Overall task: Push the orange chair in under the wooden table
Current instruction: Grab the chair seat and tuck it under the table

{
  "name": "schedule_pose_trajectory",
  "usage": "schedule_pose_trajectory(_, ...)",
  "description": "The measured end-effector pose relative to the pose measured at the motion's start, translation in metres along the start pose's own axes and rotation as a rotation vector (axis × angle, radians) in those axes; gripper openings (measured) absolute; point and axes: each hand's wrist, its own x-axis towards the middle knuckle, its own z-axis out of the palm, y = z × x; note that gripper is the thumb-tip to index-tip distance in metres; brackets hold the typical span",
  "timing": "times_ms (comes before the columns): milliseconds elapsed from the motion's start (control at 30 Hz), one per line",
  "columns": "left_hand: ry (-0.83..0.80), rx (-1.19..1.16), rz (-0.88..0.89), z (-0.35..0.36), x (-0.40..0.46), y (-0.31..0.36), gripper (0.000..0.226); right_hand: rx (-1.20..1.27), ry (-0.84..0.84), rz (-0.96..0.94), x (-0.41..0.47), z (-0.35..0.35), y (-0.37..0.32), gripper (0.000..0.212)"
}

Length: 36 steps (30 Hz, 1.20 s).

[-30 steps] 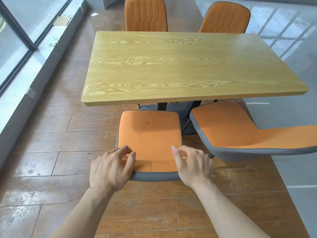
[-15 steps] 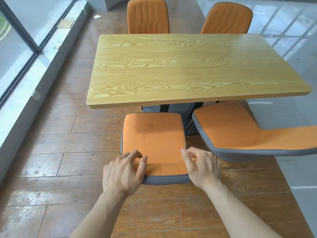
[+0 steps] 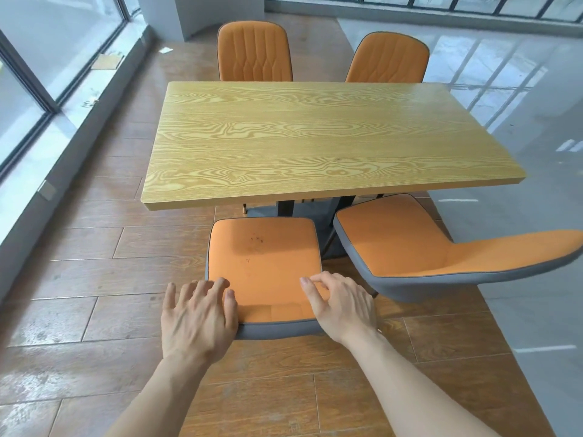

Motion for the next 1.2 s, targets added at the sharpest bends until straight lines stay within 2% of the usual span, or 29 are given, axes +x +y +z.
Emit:
schedule_pose_trajectory(67, 0.006, 0.013, -0.034, -0.005, -0.005, 0.002, 0.052, 0.064, -0.005, -0.048, -0.010, -0.010, 0.004, 0.078)
schedule_pose_trajectory(133, 0.048, 0.011, -0.043, -0.013, -0.011, 0.008, 0.051, 0.089, 0.059, -0.082, -0.021, -0.026, 0.022, 0.072)
schedule_pose_trajectory(233, 0.147, -0.040, -0.066, -0.030, -0.015, 0.043, 0.045, 0.078, 0.178, -0.033, -0.030, -0.068, 0.080, 0.058)
schedule_pose_trajectory(367, 0.219, -0.119, 0.008, -0.037, -0.003, 0.144, 0.043, -0.074, 0.344, 0.057, -0.026, -0.142, 0.190, 0.051)
schedule_pose_trajectory(500, 0.195, -0.202, 0.035, -0.020, 0.020, 0.278, 0.044, -0.145, 0.462, 0.056, 0.003, -0.222, 0.292, 0.046)
schedule_pose_trajectory(700, 0.093, -0.309, 0.054, 0.025, 0.044, 0.467, 0.050, -0.131, 0.357, 0.139, 0.058, -0.285, 0.439, 0.045)
schedule_pose_trajectory(833, 0.038, -0.345, 0.086, 0.056, 0.051, 0.548, 0.052, -0.165, 0.190, 0.177, 0.093, -0.293, 0.497, 0.068)
schedule_pose_trajectory(933, -0.082, -0.334, 0.092, 0.078, 0.054, 0.584, 0.058, -0.157, 0.100, 0.178, 0.108, -0.287, 0.521, 0.080)
schedule_pose_trajectory(1033, -0.204, -0.279, 0.055, 0.097, 0.058, 0.599, 0.062, -0.120, 0.014, 0.121, 0.121, -0.283, 0.528, 0.082)
schedule_pose_trajectory(1133, -0.213, -0.230, 0.022, 0.105, 0.061, 0.599, 0.062, -0.094, -0.043, 0.098, 0.128, -0.274, 0.528, 0.081)
schedule_pose_trajectory(1200, -0.197, -0.233, 0.036, 0.107, 0.060, 0.597, 0.061, -0.103, -0.008, 0.097, 0.127, -0.267, 0.531, 0.079)
